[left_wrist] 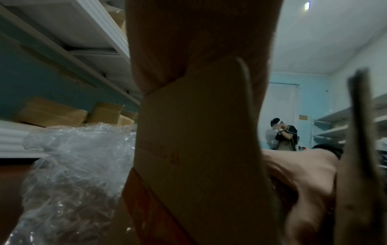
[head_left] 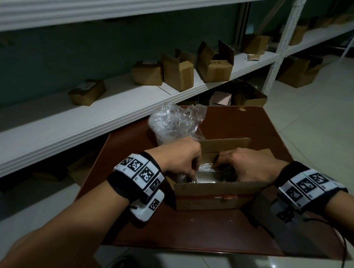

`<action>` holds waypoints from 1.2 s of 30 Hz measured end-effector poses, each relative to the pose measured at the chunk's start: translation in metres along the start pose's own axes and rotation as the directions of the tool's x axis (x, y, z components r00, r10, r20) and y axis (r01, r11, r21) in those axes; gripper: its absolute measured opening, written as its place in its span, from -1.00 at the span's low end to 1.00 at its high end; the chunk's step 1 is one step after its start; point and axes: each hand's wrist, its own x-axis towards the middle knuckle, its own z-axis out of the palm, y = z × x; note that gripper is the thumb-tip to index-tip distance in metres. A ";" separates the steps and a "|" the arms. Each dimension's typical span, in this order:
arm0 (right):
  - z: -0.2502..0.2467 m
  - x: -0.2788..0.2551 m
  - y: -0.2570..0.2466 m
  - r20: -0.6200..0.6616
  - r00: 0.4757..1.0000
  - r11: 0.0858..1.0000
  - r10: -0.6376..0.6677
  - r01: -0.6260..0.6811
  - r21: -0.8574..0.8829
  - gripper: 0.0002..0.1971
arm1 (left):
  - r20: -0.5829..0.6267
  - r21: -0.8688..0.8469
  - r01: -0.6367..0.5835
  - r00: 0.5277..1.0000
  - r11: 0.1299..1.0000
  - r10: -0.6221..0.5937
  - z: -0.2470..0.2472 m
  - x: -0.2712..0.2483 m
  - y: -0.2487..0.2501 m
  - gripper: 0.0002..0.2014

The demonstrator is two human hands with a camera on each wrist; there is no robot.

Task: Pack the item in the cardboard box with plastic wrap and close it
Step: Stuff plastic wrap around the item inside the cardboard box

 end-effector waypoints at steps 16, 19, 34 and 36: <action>-0.035 -0.027 -0.007 -0.257 0.964 0.994 -0.065 0.085 0.067 -0.65 | 0.019 0.238 -0.111 0.994 0.965 0.109 0.011 -0.004 0.016 -0.83; -0.034 -0.025 -0.009 -0.236 0.967 0.994 -0.093 0.075 -0.083 -0.60 | 0.014 0.191 -0.102 0.995 0.976 0.101 0.012 -0.001 0.013 -0.76; -0.034 -0.025 0.003 0.069 0.986 0.987 0.150 -0.154 0.051 -0.70 | 0.094 0.231 -0.114 0.991 0.966 0.095 0.012 0.011 0.015 -0.81; -0.030 -0.018 0.005 0.145 0.970 0.977 0.194 -0.205 0.064 -0.71 | 0.097 0.223 -0.111 0.991 0.969 0.091 0.012 0.010 0.015 -0.81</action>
